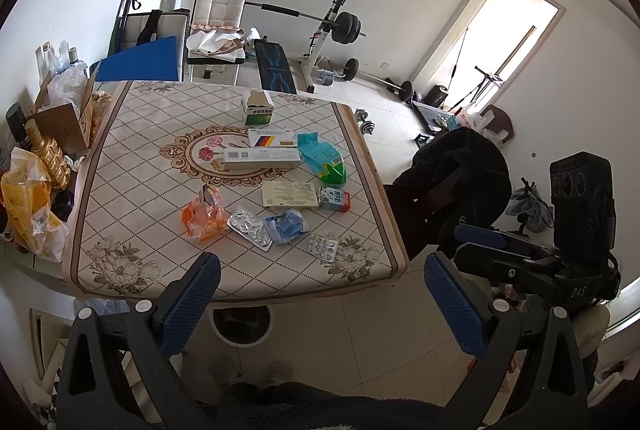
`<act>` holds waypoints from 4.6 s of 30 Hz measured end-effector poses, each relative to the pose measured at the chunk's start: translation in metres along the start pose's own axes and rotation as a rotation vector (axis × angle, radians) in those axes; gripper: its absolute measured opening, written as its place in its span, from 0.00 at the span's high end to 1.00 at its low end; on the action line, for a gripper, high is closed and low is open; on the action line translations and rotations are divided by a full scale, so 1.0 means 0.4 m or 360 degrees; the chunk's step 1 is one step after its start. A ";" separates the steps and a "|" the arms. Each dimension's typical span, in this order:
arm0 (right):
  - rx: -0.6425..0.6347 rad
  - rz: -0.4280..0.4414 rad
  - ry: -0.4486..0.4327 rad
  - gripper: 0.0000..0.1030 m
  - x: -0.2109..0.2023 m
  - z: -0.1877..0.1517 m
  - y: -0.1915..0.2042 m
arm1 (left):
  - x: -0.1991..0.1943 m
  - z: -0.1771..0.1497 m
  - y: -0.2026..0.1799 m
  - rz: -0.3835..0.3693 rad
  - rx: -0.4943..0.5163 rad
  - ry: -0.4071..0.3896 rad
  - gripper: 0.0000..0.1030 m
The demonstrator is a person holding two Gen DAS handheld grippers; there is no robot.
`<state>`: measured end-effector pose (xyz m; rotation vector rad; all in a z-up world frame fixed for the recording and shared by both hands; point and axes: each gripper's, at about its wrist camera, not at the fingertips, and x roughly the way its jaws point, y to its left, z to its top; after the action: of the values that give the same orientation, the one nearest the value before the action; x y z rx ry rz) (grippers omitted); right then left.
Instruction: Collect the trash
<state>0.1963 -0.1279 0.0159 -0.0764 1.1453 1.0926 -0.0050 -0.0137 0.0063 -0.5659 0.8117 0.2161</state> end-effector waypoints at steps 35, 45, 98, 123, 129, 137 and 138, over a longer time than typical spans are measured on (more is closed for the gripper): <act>-0.0002 0.0013 0.0017 0.00 0.027 -0.053 0.011 | 0.006 -0.032 0.031 0.0014 0.0009 0.0031 0.00; 0.0120 -0.0148 0.0001 0.00 0.071 -0.048 -0.030 | 0.107 0.010 0.095 0.0242 -0.0020 0.0101 0.00; -0.0435 -0.0657 0.1107 0.16 1.079 0.262 -0.697 | 1.123 0.175 0.285 0.1080 -0.1207 0.0881 0.45; -0.0460 -0.0574 0.1033 0.19 0.963 0.168 -0.576 | 1.100 0.328 0.107 0.1080 -0.1139 0.0759 0.51; -0.0415 -0.0470 0.0977 0.19 0.882 0.222 -0.572 | 1.032 0.370 0.062 0.1064 -0.1092 0.0668 0.51; -0.0343 -0.0355 0.0905 0.19 0.767 0.273 -0.593 | 0.911 0.384 0.007 0.1014 -0.1059 0.0530 0.52; -0.0335 -0.0348 0.0893 0.19 0.757 0.276 -0.599 | 0.889 0.342 0.009 0.1003 -0.1051 0.0510 0.52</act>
<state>0.4425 0.0076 -0.2708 -0.6935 1.4714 1.0179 0.3195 0.0546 -0.1816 -0.9648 1.2257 1.0175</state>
